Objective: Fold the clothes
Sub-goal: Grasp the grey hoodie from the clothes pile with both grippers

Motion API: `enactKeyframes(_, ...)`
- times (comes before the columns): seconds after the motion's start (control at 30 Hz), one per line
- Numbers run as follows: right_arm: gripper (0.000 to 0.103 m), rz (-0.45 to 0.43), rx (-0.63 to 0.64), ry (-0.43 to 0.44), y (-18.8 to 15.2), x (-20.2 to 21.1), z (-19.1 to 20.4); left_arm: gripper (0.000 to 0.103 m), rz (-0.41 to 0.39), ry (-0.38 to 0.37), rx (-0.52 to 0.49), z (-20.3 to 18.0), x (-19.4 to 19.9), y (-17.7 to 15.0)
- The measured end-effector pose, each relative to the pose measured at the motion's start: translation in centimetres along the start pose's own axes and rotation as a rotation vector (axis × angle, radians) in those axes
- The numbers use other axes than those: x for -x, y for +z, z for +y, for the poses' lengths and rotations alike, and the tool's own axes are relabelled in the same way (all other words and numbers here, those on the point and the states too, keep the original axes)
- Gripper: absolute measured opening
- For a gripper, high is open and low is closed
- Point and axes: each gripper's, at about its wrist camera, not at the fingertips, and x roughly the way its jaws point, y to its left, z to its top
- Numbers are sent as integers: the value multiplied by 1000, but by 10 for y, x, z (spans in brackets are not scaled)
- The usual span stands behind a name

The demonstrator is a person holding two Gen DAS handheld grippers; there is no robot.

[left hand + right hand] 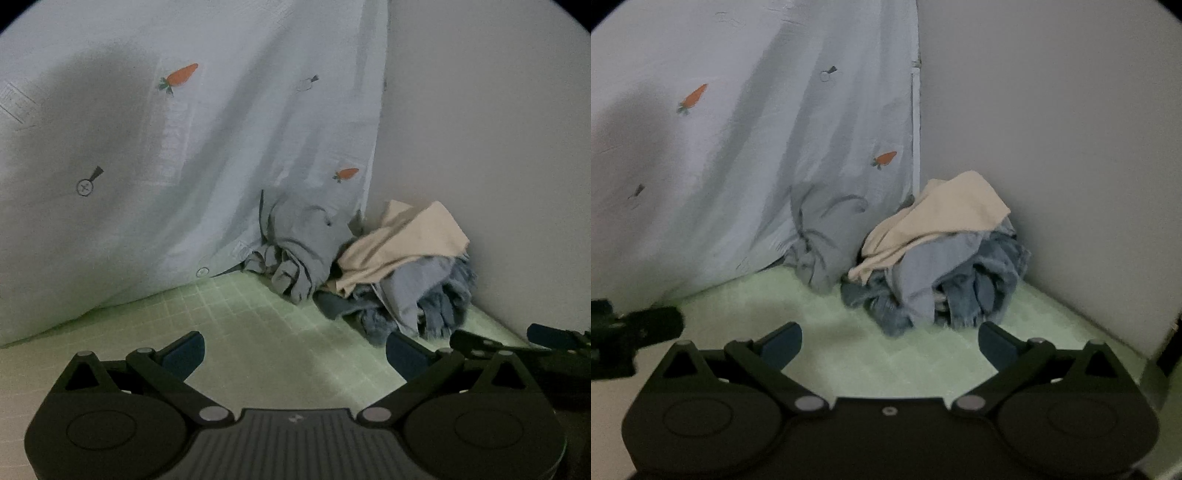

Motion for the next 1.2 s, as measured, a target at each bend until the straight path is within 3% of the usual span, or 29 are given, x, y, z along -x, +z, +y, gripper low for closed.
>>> enactKeyframes(0.23,103,44,-20,70,31,-94,-14,103,46,45,51,-2,-70,28)
enactKeyframes(0.4,102,66,12,128,49,-170,2,101,118,93,128,16,-140,42)
enactKeyframes(0.5,96,74,31,181,56,-214,19,95,152,101,155,27,-181,47)
enactKeyframes(0.57,94,66,61,209,58,-241,32,85,180,89,166,34,-213,49)
enactKeyframes(0.63,83,58,97,228,59,-265,45,65,201,65,164,37,-239,49)
enactKeyframes(0.77,67,64,139,281,59,-306,67,44,242,14,156,43,-290,48)
enactKeyframes(0.83,51,74,167,290,58,-322,77,37,254,-5,161,46,-311,46)
enactKeyframes(0.87,50,77,181,290,57,-329,80,32,260,-14,164,48,-322,45)
enactKeyframes(1.07,49,77,229,279,47,-351,81,28,256,-118,196,59,-362,37)
enactKeyframes(1.2,49,90,243,312,45,-360,76,32,246,-200,302,70,-382,37)
